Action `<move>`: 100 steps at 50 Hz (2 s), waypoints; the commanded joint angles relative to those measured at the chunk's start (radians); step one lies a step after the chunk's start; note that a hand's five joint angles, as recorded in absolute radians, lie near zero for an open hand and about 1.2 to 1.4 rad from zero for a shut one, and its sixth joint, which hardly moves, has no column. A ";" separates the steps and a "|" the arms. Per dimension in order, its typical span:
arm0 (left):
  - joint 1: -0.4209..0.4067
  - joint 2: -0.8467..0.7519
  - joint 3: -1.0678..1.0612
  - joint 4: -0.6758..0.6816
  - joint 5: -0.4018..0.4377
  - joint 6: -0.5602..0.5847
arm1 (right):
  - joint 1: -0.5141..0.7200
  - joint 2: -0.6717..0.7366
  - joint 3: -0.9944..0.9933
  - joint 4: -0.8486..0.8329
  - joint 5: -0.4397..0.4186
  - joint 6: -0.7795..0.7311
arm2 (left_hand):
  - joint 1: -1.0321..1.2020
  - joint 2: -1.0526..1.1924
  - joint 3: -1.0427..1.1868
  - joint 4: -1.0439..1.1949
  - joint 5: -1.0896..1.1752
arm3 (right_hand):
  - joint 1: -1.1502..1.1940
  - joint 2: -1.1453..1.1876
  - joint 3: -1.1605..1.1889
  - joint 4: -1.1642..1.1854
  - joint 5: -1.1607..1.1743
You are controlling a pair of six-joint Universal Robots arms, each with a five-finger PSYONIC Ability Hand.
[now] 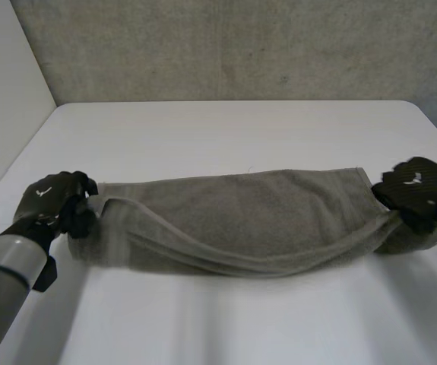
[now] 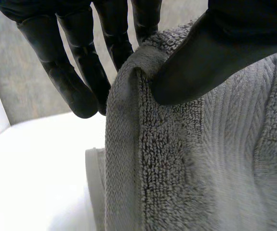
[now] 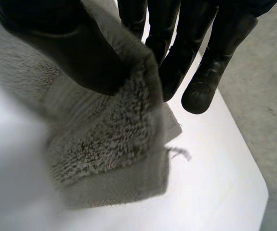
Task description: Fold the towel.
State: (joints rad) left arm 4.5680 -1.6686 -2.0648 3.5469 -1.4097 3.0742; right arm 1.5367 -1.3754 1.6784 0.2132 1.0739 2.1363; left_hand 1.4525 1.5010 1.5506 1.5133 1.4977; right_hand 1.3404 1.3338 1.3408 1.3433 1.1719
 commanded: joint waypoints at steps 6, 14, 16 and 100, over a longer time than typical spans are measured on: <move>-0.018 -0.347 0.313 0.006 -0.137 0.001 | 0.194 0.447 -0.467 -0.015 0.176 0.007 | -0.056 -0.105 -0.154 -0.117 -0.276 | 0.056 0.062 0.055 0.053 0.050; -0.040 -0.522 0.543 -0.002 -0.175 0.000 | 0.229 0.642 -0.749 -0.046 0.233 0.047 | -0.056 -0.105 -0.154 -0.117 -0.276 | 0.056 0.062 0.055 0.053 0.050; -0.055 -0.578 0.613 -0.002 -0.175 0.001 | 0.238 0.705 -0.836 -0.075 0.239 0.077 | -0.056 -0.105 -0.154 -0.117 -0.276 | 0.056 0.062 0.055 0.053 0.050; -0.168 -0.143 0.264 0.095 -0.155 0.011 | 0.270 0.253 -0.414 -0.221 0.273 0.175 | -1.274 -1.323 -1.372 -1.335 -1.494 | 0.056 0.062 0.055 0.053 0.050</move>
State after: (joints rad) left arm 4.4264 -1.8236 -1.8399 3.6513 -1.5631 3.0795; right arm 1.5494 -1.1149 1.3561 -0.0122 1.3553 2.2070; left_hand 0.2614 0.2599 0.2492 0.2677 0.2214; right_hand 1.3320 1.3159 1.3407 1.3426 1.1663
